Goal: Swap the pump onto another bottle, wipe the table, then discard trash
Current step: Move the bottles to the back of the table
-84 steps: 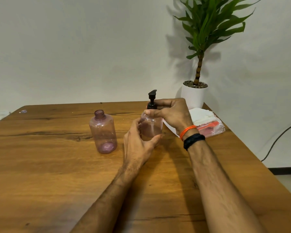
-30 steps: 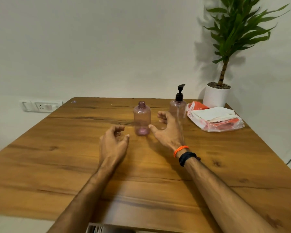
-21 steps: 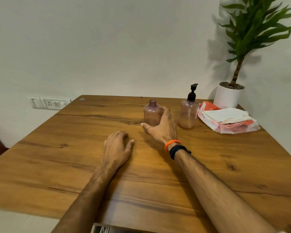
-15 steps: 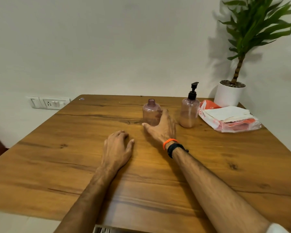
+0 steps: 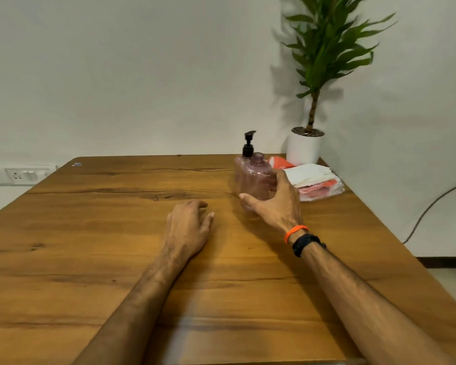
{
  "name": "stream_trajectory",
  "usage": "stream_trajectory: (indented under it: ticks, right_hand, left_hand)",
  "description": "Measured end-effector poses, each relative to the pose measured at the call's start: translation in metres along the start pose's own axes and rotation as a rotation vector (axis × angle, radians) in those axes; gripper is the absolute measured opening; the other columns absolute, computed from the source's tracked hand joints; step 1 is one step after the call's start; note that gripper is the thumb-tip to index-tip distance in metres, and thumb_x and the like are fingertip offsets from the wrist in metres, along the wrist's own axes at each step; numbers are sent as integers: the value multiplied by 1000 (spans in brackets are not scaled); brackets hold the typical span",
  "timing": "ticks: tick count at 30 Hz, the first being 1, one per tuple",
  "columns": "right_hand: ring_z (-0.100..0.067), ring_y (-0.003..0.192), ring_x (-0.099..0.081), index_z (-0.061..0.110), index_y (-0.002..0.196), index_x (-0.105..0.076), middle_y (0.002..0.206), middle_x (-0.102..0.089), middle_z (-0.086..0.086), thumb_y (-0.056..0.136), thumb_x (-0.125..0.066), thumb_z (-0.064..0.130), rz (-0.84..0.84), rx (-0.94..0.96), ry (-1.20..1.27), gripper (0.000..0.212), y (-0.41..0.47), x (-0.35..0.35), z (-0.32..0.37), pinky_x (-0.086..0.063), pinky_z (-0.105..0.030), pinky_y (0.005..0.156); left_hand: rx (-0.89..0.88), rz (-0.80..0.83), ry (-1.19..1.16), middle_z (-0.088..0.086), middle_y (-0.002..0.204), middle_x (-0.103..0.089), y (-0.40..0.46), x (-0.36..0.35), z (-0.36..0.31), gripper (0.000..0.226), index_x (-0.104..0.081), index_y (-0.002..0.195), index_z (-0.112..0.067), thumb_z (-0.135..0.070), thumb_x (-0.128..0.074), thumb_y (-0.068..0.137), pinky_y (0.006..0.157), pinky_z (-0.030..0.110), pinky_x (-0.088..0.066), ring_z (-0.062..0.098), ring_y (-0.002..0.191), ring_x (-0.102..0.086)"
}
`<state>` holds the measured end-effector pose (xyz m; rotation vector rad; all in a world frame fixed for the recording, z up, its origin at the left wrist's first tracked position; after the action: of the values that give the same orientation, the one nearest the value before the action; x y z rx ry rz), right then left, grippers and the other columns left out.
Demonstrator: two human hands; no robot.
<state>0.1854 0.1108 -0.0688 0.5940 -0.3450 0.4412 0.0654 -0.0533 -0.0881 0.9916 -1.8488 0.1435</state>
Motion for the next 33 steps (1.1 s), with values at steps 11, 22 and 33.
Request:
stream_trajectory:
  ticks: [11, 22, 33]
  right_hand:
    - [-13, 102, -62, 23, 124, -49, 115, -66, 5, 59, -86, 46, -188, -183, -141, 78, 4, 119, -77, -53, -29, 90]
    - [-20, 114, -61, 20, 128, -47, 125, -63, -1, 64, -83, 51, -171, -253, -125, 79, -2, 122, -100, -52, -41, 98]
    - [-12, 108, -54, 19, 120, -49, 116, -52, 8, 62, -85, 49, -451, -39, -57, 74, -10, 126, -66, -51, -29, 91]
  left_hand:
    - [-180, 122, -72, 3, 122, -65, 15, -93, -113, 38, -63, 118, -16, -38, -62, 87, 100, 39, -43, 23, 115, -57]
    - [-217, 73, 5, -1, 130, -59, 12, -105, -112, 35, -63, 118, -20, -40, -55, 91, 102, 38, -37, 22, 121, -51]
    - [-210, 106, 1, -1, 130, -59, 10, -98, -111, 36, -63, 119, -20, -41, -55, 91, 104, 39, -39, 21, 121, -50]
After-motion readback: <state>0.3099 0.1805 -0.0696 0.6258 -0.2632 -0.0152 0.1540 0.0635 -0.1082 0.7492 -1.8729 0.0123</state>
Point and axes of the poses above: each hand's wrist, its own y-axis towards the middle knuckle, its own x-axis out of the back of the hand, z = x × y, the point moved 1 cm from there along y, towards the middle knuckle
